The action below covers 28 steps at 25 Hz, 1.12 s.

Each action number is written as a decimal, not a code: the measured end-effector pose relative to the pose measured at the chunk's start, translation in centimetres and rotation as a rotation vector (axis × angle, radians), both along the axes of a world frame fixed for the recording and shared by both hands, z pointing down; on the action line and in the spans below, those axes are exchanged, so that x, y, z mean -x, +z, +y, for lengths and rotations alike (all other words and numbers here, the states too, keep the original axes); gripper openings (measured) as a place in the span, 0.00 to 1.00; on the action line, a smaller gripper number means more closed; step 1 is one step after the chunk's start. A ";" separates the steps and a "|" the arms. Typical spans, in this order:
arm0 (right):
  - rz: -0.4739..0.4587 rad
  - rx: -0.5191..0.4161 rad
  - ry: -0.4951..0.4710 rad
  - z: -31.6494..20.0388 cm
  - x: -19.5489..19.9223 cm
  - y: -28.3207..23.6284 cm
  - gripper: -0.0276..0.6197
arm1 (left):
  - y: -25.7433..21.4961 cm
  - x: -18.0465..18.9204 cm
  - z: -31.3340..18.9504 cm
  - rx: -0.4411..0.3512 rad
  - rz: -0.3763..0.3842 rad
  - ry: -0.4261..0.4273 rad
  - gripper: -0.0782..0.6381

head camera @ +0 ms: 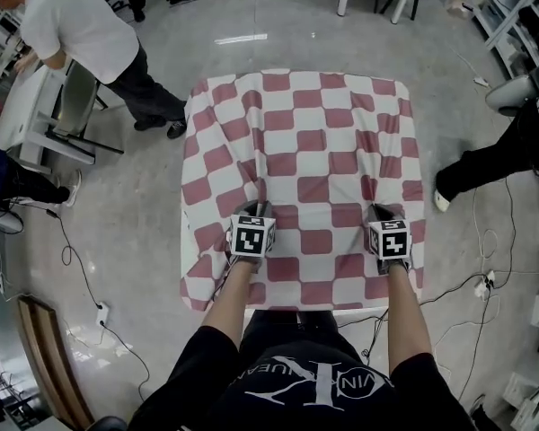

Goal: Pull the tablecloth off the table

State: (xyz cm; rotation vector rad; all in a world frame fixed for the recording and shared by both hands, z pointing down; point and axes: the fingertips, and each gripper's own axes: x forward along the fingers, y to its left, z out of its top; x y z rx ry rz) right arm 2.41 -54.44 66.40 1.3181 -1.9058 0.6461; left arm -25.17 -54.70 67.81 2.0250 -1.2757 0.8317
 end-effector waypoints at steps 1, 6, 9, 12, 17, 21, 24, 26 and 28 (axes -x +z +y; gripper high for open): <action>-0.016 -0.001 0.006 0.4 -0.1 -0.1 0.06 | 0.0 0.0 0.4 0.014 0.013 -0.005 0.15; -0.099 -0.036 0.016 2.0 -0.6 -1.4 0.06 | -0.7 -0.1 1.9 0.034 0.103 -0.036 0.14; -0.118 -0.055 -0.001 2.6 -0.9 -2.0 0.06 | -1.6 -0.3 2.5 0.013 0.136 -0.065 0.14; -0.141 -0.069 -0.013 3.0 -1.1 -2.8 0.06 | -2.3 -0.4 2.9 -0.005 0.154 -0.088 0.14; -0.177 -0.086 -0.048 4.4 -1.3 -4.2 0.06 | -3.8 -0.4 4.4 -0.029 0.192 -0.138 0.13; -0.209 -0.108 -0.070 6.1 -1.6 -5.4 0.06 | -5.3 -0.4 6.3 -0.060 0.217 -0.182 0.13; -0.239 -0.125 -0.094 7.6 -2.4 -5.8 0.06 | -6.2 -1.2 8.1 -0.097 0.237 -0.215 0.13; -0.260 -0.138 -0.111 9.6 -3.0 -5.5 0.06 | -6.3 -1.7 10.5 -0.122 0.252 -0.233 0.13; -0.281 -0.151 -0.120 12.0 -3.1 -5.3 0.06 | -6.3 -1.7 13.1 -0.142 0.264 -0.246 0.13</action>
